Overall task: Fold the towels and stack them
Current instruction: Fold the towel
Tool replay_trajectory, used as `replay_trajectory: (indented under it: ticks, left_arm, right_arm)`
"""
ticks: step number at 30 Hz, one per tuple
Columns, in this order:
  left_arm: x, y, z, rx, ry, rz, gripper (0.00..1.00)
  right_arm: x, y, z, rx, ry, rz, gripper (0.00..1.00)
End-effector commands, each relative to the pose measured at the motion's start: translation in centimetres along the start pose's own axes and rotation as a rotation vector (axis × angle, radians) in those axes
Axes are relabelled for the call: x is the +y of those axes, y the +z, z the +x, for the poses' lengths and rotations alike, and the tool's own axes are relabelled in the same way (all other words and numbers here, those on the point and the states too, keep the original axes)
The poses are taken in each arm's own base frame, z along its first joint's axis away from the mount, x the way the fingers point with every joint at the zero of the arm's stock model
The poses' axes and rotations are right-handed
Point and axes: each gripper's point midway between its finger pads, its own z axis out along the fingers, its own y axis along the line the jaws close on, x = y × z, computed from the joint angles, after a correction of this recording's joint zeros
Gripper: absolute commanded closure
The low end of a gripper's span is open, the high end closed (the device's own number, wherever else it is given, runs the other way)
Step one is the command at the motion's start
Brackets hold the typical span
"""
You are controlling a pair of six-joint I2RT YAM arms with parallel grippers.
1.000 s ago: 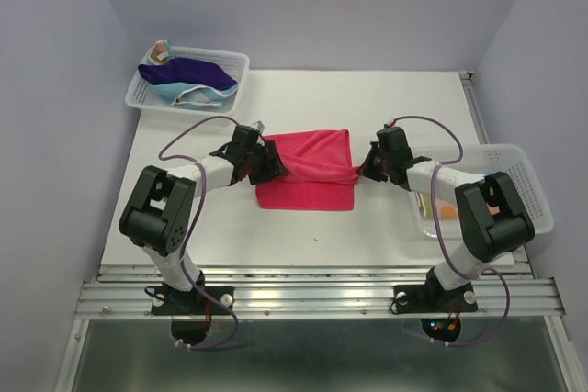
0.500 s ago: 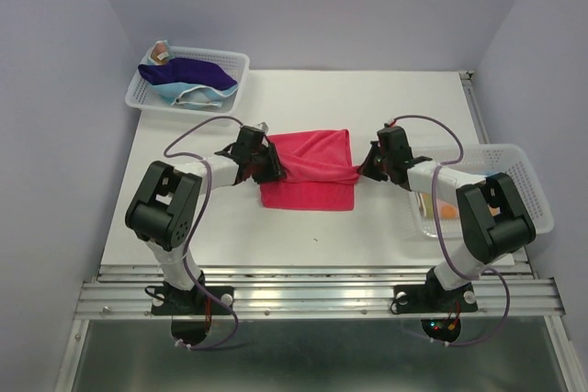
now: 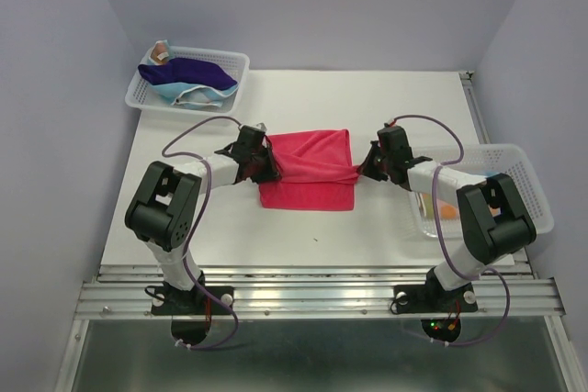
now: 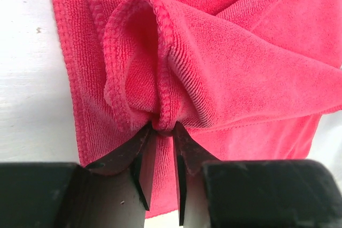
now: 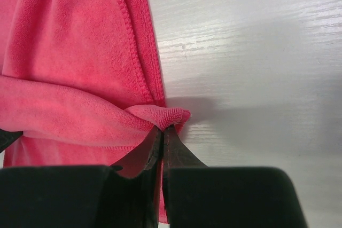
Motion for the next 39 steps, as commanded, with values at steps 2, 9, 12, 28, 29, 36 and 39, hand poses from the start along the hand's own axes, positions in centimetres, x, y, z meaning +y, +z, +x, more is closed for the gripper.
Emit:
replay_trajectory:
  ticks: [2, 9, 12, 28, 29, 36, 39]
  left_arm:
    - [-1.4, -2.0, -2.8, -0.081, 0.038, -0.009, 0.69]
    - [-2.1, -1.9, -3.4, -0.085, 0.048, 0.011, 0.68]
    - [-2.3, -1.7, -3.3, -0.074, 0.05, 0.021, 0.68]
    - [-2.4, -6.3, 0.3, 0.016, -0.003, 0.053, 1.0]
    - [-2.3, -6.6, 0.6, 0.021, -0.005, 0.052, 1.0]
    - [-1.3, -8.8, 2.8, 0.044, -0.025, 0.049, 1.0]
    - [-0.8, -9.2, 4.4, 0.078, -0.036, 0.06, 1.0]
  right_arm:
    - [1.1, -1.1, -1.3, -0.052, -0.023, -0.039, 0.99]
    - [1.5, -1.1, -1.0, -0.034, -0.029, -0.059, 0.99]
    - [1.4, -1.0, -0.9, -0.031, -0.028, -0.057, 0.99]
    - [2.1, -3.3, 1.0, 0.03, -0.019, -0.138, 0.99]
    - [2.3, -3.6, 1.3, 0.036, -0.02, -0.148, 0.99]
    - [3.0, -6.4, 2.5, 0.045, -0.014, -0.193, 0.99]
    - [3.5, -7.8, 4.2, 0.09, -0.03, -0.222, 0.99]
